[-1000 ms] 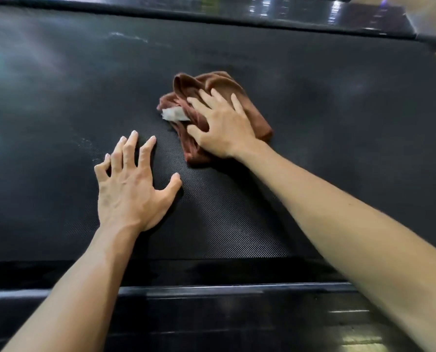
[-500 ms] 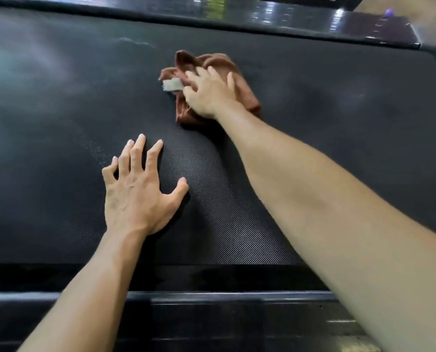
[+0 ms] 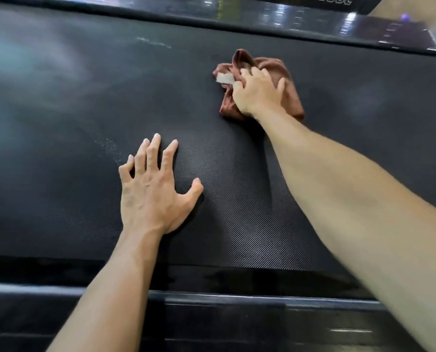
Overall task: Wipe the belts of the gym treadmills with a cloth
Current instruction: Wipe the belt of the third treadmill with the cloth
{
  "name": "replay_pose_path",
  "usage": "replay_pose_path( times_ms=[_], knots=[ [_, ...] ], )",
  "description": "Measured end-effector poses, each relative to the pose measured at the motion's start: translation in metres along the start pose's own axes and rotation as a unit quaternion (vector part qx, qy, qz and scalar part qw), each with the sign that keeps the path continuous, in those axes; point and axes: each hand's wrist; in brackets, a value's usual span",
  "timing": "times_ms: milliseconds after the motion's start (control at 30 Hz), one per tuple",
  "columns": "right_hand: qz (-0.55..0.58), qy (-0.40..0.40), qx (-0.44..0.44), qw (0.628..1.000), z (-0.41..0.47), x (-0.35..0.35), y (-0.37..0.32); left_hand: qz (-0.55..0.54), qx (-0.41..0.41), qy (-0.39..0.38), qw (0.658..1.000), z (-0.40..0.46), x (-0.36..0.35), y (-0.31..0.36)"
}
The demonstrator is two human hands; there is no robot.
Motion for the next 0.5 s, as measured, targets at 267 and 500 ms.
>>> replay_pose_path(
  times_ms=[267,500],
  knots=[
    [0.018,-0.021,0.199,0.98,-0.072,-0.009,0.0,-0.002,0.004,-0.005,1.0,-0.002,0.002,-0.002],
    [-0.004,0.006,0.002,1.0,-0.052,-0.002,0.044,-0.007,-0.004,0.002,1.0,-0.001,0.001,-0.003]
  ],
)
Point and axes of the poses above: each hand's wrist, its own z-axis towards the middle knuckle, its own x-axis out of the back of the hand, y = z × x, and after that the axes turned 6 degrees about -z, right-handed
